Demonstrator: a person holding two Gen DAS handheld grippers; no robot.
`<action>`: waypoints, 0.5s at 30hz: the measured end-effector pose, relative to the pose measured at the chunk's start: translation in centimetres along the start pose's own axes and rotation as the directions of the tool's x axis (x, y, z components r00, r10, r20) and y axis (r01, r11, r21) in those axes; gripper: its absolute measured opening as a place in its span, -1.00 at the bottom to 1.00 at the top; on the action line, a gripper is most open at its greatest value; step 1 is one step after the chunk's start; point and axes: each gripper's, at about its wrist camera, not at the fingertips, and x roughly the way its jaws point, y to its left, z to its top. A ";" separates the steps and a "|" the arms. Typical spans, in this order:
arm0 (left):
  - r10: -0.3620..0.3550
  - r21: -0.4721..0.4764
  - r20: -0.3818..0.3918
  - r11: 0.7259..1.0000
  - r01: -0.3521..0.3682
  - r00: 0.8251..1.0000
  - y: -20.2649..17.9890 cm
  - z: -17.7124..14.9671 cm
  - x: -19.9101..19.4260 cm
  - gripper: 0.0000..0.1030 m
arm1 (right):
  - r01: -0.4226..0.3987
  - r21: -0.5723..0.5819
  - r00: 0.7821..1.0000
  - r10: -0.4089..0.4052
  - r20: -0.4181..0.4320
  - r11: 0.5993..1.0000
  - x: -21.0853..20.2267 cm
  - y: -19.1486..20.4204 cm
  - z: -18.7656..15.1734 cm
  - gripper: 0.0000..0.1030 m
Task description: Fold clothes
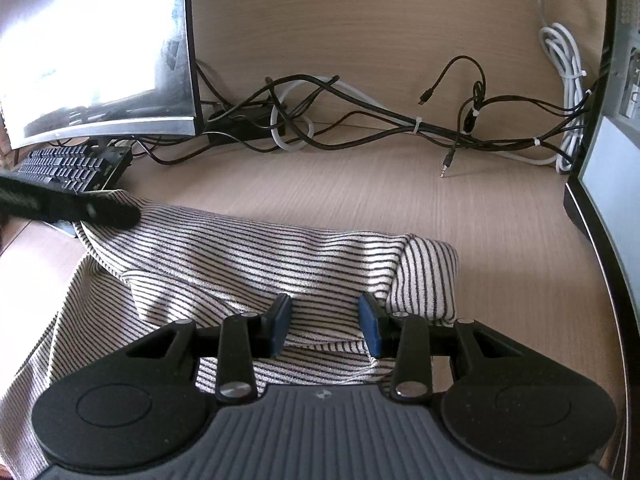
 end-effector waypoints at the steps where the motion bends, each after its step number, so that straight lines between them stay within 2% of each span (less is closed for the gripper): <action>1: -0.005 -0.007 -0.003 1.000 0.005 1.000 0.2 -0.2 0.1 -0.04 | -0.002 0.001 1.000 0.002 -0.001 1.000 -0.1 0.0 0.0 -0.28; 6: -0.013 -0.007 -0.004 1.000 0.013 1.000 0.6 -0.5 0.1 -0.09 | -0.016 -0.001 1.000 0.016 -0.019 1.000 -0.4 -0.1 0.2 -0.28; 10: -0.017 -0.005 0.001 1.000 0.017 1.000 0.6 -0.8 0.0 -0.09 | -0.030 0.001 1.000 0.030 0.001 1.000 -1.9 -0.1 1.7 -0.26; 15: -0.019 -0.010 0.005 1.000 0.019 1.000 0.9 -1.1 -0.2 -0.08 | -0.034 -0.025 0.995 0.036 0.096 0.999 -3.2 0.7 3.9 -0.26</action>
